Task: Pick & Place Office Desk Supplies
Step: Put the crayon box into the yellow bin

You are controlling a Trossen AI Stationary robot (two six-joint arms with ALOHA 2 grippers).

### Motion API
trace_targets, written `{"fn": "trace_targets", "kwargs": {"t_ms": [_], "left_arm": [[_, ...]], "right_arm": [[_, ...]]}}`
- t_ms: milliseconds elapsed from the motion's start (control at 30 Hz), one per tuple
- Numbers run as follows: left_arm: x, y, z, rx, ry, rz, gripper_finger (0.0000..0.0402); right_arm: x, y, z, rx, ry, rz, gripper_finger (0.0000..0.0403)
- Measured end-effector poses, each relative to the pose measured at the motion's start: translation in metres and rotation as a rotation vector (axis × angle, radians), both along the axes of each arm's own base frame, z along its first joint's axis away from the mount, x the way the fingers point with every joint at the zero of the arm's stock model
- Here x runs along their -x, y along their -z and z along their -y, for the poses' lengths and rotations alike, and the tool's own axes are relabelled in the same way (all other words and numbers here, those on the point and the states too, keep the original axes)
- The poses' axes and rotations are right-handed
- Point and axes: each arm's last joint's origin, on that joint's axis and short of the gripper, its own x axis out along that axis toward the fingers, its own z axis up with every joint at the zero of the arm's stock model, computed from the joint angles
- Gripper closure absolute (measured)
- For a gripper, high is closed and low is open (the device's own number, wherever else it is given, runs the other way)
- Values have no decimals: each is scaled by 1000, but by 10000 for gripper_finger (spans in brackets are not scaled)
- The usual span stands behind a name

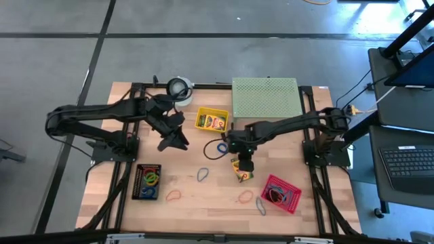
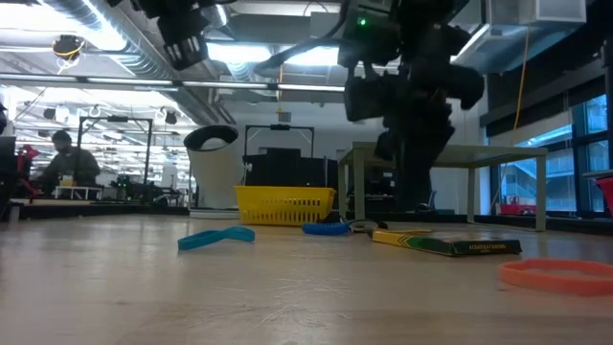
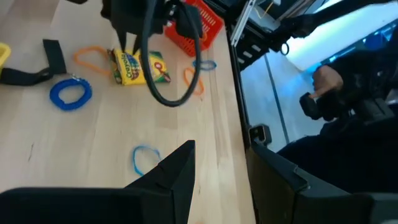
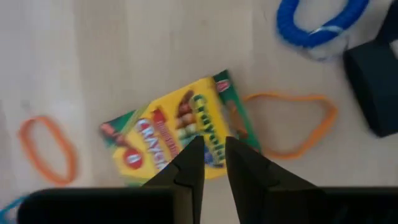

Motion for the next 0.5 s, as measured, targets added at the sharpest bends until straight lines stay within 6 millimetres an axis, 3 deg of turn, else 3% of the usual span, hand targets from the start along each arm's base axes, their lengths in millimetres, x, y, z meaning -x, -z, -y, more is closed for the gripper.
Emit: {"fn": "trace_targets", "kwargs": {"t_ms": [233, 500], "left_arm": [[24, -6, 3, -40, 31, -15, 263], [45, -10, 5, -45, 22, -38, 263]], "right_arm": [[-4, 3, 4, 93, -55, 43, 344], [-9, 20, 8, 103, -73, 6, 342]]}}
